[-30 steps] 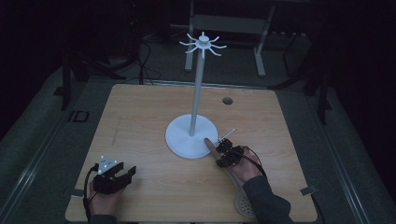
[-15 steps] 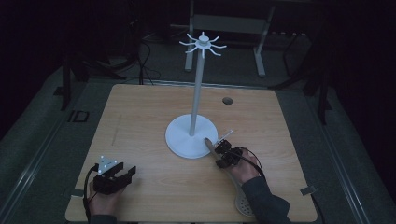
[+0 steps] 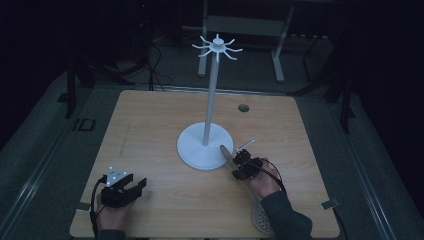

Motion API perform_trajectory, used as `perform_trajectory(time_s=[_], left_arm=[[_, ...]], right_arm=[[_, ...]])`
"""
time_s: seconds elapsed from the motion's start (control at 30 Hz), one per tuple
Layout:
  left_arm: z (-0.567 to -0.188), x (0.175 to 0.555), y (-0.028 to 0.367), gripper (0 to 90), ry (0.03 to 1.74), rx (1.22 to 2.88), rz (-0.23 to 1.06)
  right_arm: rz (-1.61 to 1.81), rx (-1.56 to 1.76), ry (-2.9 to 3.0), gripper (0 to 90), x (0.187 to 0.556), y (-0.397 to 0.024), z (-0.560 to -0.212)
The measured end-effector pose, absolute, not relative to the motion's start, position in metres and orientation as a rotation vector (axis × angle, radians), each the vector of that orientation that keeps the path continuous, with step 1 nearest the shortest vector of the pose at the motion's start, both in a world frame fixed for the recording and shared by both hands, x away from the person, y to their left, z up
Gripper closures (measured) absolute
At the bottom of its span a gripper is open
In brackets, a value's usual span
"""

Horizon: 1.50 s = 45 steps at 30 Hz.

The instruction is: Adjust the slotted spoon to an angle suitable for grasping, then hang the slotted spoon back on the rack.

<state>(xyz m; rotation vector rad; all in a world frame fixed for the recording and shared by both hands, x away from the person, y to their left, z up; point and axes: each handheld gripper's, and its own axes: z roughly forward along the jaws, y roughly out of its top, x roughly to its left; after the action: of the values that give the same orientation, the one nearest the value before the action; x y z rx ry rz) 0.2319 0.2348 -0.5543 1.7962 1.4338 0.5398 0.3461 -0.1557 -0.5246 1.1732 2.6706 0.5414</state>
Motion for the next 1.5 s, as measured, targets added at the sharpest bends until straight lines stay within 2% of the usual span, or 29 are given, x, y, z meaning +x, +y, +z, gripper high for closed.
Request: perform_trajectory(time_s=[1.5], left_arm=[[-0.554,0.23,0.237,44.7,1.436,1.782,0.548]], right_arm=[[0.932,1.154,2.308,73.7,0.333,-0.188,-0.47]])
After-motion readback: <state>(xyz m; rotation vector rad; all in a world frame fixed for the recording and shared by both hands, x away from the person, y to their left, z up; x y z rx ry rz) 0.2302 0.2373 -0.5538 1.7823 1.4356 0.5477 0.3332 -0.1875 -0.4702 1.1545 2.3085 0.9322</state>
